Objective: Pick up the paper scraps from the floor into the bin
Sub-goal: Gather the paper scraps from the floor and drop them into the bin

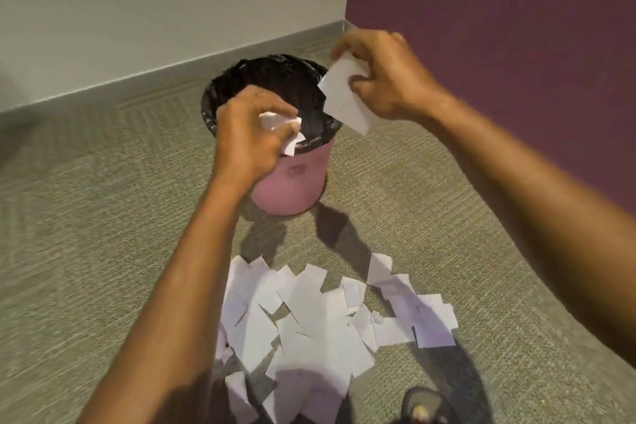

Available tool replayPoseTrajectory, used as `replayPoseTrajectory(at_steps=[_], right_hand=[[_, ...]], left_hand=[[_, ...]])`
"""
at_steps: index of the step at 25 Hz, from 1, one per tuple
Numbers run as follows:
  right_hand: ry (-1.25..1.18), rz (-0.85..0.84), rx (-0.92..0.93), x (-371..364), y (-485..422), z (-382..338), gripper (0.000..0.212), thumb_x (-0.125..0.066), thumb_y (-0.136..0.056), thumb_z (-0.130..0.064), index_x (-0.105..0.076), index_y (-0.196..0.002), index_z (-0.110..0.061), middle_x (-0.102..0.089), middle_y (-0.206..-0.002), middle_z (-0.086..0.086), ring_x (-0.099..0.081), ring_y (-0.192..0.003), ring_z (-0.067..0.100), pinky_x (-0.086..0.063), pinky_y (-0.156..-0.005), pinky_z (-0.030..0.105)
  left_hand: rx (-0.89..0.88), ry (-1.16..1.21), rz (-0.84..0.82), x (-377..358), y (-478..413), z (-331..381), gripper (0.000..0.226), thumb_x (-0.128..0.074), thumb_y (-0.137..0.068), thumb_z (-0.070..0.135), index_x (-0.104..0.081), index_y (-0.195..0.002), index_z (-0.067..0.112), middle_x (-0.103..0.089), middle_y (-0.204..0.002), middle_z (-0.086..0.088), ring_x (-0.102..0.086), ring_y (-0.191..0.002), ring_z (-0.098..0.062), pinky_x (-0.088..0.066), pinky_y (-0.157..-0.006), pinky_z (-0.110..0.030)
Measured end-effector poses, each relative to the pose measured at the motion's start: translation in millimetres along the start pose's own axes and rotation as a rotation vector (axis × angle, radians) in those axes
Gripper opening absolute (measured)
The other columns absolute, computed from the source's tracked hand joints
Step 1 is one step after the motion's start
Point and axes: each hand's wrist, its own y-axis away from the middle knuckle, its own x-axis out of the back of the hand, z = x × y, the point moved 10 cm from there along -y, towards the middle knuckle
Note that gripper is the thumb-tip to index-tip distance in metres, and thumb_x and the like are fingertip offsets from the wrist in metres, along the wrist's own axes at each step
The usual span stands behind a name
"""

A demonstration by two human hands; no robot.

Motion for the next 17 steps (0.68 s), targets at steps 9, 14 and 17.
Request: replayPoseTrajectory(at_steps=[9,14,17], right_hand=[[-0.110,-0.128,-0.034,-103,-54,-16,0.057,-0.055,-0.095,-0.006,-0.034,-0.147,-0.019,-0.044,-0.148,0.010,-0.045,-0.133,0.026,-0.043,-0.107,0.038],[-0.095,-0.037,0.050,-97,-7,-29,0.020,-0.053,-0.094,-0.010,-0.065,-0.109,-0.015,-0.070,-0.097,0.001,-0.067,-0.089,0.015,-0.056,-0.079,0.034],[-0.129,-0.314,0.094,-146,67,-34,0.016,-0.054,-0.093,-0.005,-0.066,-0.097,-0.015,-0.066,-0.085,-0.003,-0.065,-0.077,0.008,-0.054,-0.067,0.028]], left_hand=[[0.076,-0.215,-0.242,-19,-77,-77,0.087,-0.069,-0.086,0.034,-0.016,-0.153,0.020,-0.029,-0.151,-0.016,-0.032,-0.140,-0.032,-0.032,-0.114,-0.042],[0.109,-0.183,0.151,42,-10,-89,0.053,-0.059,-0.089,0.015,-0.042,-0.139,0.019,-0.043,-0.136,-0.008,-0.049,-0.119,-0.019,-0.043,-0.093,-0.019],[0.249,-0.290,0.277,52,88,-141,0.025,-0.056,-0.090,0.014,-0.054,-0.115,0.015,-0.052,-0.119,-0.006,-0.052,-0.102,-0.016,-0.045,-0.078,-0.018]])
